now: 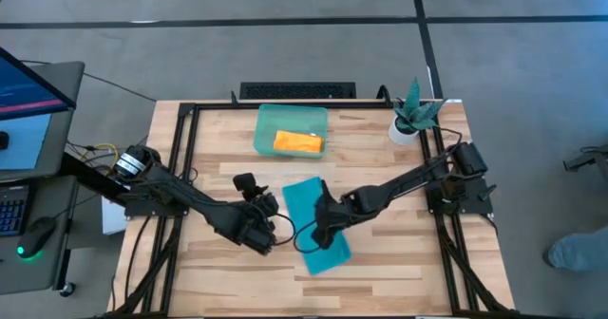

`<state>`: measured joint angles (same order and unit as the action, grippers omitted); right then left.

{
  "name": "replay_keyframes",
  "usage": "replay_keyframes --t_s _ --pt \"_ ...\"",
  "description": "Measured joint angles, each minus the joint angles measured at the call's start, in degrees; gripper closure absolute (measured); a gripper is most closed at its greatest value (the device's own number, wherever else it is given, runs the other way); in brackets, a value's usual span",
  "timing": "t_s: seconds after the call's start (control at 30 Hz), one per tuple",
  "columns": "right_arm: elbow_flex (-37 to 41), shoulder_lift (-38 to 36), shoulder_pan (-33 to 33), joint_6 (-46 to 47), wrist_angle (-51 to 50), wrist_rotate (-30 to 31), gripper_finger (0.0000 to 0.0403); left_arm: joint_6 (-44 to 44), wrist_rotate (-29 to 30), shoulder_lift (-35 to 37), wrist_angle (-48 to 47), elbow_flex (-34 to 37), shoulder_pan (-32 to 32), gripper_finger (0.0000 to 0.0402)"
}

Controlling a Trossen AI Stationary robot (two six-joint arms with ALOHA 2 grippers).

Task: Roll microfiber towels into tight, uniform cylinder then place into a basket
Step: Roll the blue microfiber towel

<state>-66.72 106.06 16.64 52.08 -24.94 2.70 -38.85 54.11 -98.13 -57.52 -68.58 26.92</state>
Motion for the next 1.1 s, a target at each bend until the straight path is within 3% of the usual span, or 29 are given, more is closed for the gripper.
replay_keyframes --t_s 0.1,0.27,0.53,0.77,0.97,1.1 --pt "-2.5 -0.3 0.6 -3.2 -0.3 2.9 0.0281 1.5 -0.8 0.0 3.9 0.4 0.0 0.0299" --pt "-5.6 -2.2 2.8 -6.4 -4.6 6.6 0.0281 10.6 -7.6 -0.6 12.3 0.4 0.0 0.0299" --pt "-5.5 -8.1 9.1 -2.6 -15.3 17.0 0.0281 24.6 -14.3 -2.4 23.4 3.4 -0.2 0.0299" --pt "-5.4 -14.3 17.1 3.7 -21.9 29.4 0.0281 36.2 -30.3 -2.4 42.7 10.8 -3.9 0.0299" --pt "-5.5 -16.5 22.5 5.3 -21.1 37.2 0.0281 37.0 -41.1 -2.4 58.7 14.4 -8.6 0.0299" --pt "-5.5 -16.6 23.3 4.8 -21.0 38.1 0.0281 34.9 -45.6 -2.4 65.2 17.0 -10.7 0.0299"
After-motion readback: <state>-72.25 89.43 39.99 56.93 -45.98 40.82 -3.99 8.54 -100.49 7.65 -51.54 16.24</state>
